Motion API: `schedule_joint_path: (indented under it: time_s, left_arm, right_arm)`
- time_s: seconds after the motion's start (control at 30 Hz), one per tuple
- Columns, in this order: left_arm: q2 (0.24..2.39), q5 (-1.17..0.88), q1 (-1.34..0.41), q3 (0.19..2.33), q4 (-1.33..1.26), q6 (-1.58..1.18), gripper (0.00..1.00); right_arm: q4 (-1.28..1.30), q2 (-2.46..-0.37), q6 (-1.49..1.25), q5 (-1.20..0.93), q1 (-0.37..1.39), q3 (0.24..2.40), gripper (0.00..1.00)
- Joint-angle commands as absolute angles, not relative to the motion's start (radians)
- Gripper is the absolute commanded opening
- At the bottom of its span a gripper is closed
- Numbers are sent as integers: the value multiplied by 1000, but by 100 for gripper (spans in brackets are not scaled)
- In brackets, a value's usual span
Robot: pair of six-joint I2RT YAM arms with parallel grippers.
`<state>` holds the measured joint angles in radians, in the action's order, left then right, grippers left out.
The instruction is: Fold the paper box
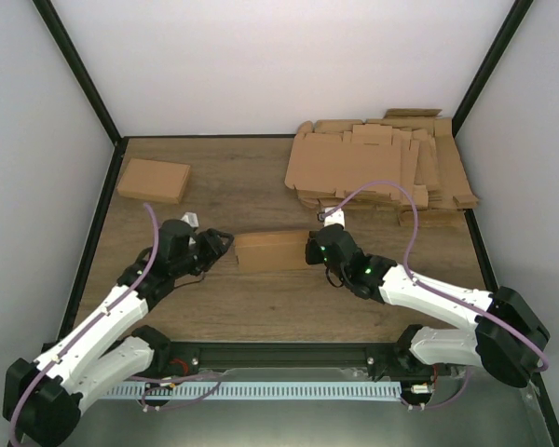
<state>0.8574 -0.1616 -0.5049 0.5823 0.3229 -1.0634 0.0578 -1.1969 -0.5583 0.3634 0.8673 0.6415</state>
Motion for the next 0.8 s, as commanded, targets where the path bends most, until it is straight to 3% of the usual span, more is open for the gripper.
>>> schedule_joint_path:
  time_s: [0.0, 0.13, 0.43, 0.57, 0.7, 0.77]
  left_arm:
    - [852, -220, -487, 557, 233, -1113, 53]
    - [842, -248, -459, 511, 168, -1163, 62]
    - [902, -332, -419, 468, 68, -1334, 61]
    - [914, -364, -419, 429, -24, -1428, 69]
    - [902, -362, -419, 393, -98, -1492, 70]
    - [912, -369, -419, 392, -103, -1494, 66]
  right_arm:
    - [300, -1252, -582, 276, 880, 580, 1]
    - [298, -1252, -578, 275, 881, 581, 1]
    - [299, -1253, -581, 275, 881, 580, 1]
    - [297, -1253, -583, 272, 880, 578, 1]
    - [296, -1253, -583, 271, 881, 579, 1]
    - [297, -1254, -581, 273, 881, 580, 1]
